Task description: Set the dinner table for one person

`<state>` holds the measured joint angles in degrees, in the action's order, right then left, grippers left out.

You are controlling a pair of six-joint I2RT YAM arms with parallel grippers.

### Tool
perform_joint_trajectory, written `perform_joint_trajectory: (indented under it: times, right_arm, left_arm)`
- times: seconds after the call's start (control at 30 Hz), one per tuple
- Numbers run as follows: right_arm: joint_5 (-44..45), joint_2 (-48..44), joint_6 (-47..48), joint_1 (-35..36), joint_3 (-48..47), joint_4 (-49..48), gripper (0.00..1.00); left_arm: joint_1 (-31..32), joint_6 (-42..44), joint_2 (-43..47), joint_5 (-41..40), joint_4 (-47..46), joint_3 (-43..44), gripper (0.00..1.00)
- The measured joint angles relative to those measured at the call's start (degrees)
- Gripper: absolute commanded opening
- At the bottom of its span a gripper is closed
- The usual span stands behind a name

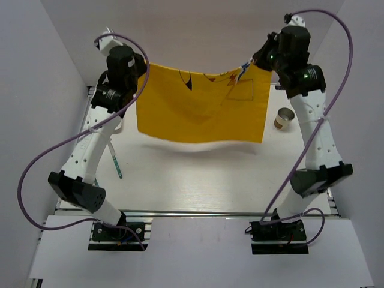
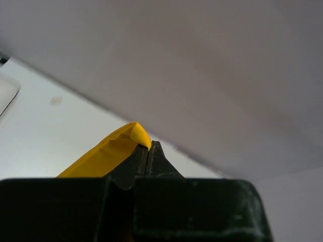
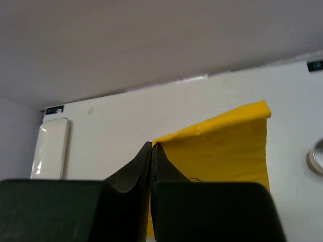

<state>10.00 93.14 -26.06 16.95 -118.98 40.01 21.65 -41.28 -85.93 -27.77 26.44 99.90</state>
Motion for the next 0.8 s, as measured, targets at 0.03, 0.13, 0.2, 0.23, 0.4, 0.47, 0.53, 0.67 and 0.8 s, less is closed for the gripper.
perform_joint_trajectory:
  times: [0.03,0.13,0.2,0.23,0.4,0.47,0.53,0.67,0.8]
  right_arm:
    - [-1.4,3.34,0.72,-0.79,-5.81,0.72,0.0]
    - [-6.47,8.68,2.45,-3.41,-14.99,-0.55,0.0]
    - [-9.49,8.41,3.02,-4.98,-14.36,-1.51,0.0]
    - [-11.04,7.45,3.37,-5.73,-12.2,-2.97,0.0]
    - [-16.87,2.16,4.61,-7.89,1.75,-7.76,0.0]
    - [-18.73,-1.07,4.87,-7.89,10.78,-11.5,0.0]
    - [-20.39,-4.7,4.81,-7.82,21.22,-14.91,0.0]
    - [-23.26,-14.6,2.56,-7.72,49.57,-25.05,0.24]
    - [-25.73,-24.06,-0.68,-7.74,73.42,-30.62,0.89]
  left_arm:
    - [-0.76,1.31,-2.49,0.98,-0.22,4.48,0.0]
    - [-2.38,4.33,-7.67,3.74,-3.8,13.94,0.0]
    - [-3.21,5.49,-8.2,5.16,-5.81,15.45,0.0]
    - [-3.56,6.05,-7.65,5.92,-7.28,14.78,0.0]
    - [-4.17,7.1,4.48,7.34,-18.64,-6.73,0.0]
    - [-4.17,6.43,10.71,7.32,-23.61,-19.19,0.0]
    - [-4.13,4.87,15.58,7.23,-26.99,-30.86,0.0]
    - [-4.24,0.31,18.86,7.41,-30.88,-49.55,0.45]
    - [-3.91,-4.26,19.8,7.69,-27.54,-63.32,0.96]
